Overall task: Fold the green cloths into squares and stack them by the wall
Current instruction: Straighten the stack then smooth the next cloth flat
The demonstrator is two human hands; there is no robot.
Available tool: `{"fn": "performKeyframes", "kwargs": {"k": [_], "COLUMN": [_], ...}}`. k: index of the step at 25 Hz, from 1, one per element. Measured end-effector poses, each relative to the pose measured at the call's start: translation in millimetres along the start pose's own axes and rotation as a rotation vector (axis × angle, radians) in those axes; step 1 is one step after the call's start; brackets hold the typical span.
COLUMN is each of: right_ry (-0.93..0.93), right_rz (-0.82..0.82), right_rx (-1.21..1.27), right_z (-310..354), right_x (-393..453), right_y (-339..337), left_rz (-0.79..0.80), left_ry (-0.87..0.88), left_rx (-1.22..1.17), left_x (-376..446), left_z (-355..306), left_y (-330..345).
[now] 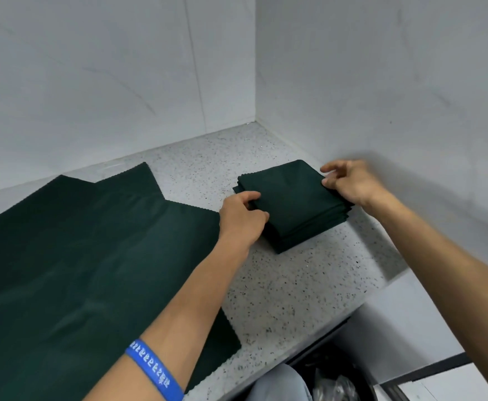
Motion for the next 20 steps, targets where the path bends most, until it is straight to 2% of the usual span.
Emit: {"fn": "performKeyframes", "kwargs": {"k": [3, 5, 7, 9, 14, 18, 20], "right_ry": [-0.251, -0.524, -0.660, -0.697, -0.808, -0.958, -0.978], "right_rz": [-0.153, -0.185, -0.065, 0.112, 0.522, 0.629, 0.662], "right_rx": [-0.429, -0.507, -0.497, -0.488, -0.494, -0.501, -0.451], "right_z": [9.8, 23.0, 35.0, 43.8, 76.9, 95.1, 95.9], "right_x": [-29.9, -68.6, -109.4, -147.5, -242.5, -303.6, -320.2], "right_y": [15.8, 35.7, 57.8, 83.2, 191.5, 262.1, 277.6], "left_rz": [-0.043, -0.034, 0.043, 0.147, 0.144, 0.118, 0.169], "left_ry": [0.048, 0.077, 0.111, 0.160, 0.251, 0.267, 0.273], "left_rx": [0.132, 0.166, 0.174, 0.232, 0.571, 0.643, 0.665], "left_x": [-11.3, -22.6, -36.8, -54.7, -124.2, -199.0, -232.0], "left_z": [8.6, 20.1, 33.9, 51.4, 119.7, 180.0, 196.6], "left_y": [-14.4, -37.0, -71.9, -111.2, -226.5, -309.5, -335.8]}}
Point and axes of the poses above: each hand's wrist, its own x-axis towards the middle knuckle, its own y-axis out of the palm, z = x × y, the point moved 1 cm from there along x, towards the middle knuckle, and after that the axes turned 8 degrees about x, right-handed, at the moved point
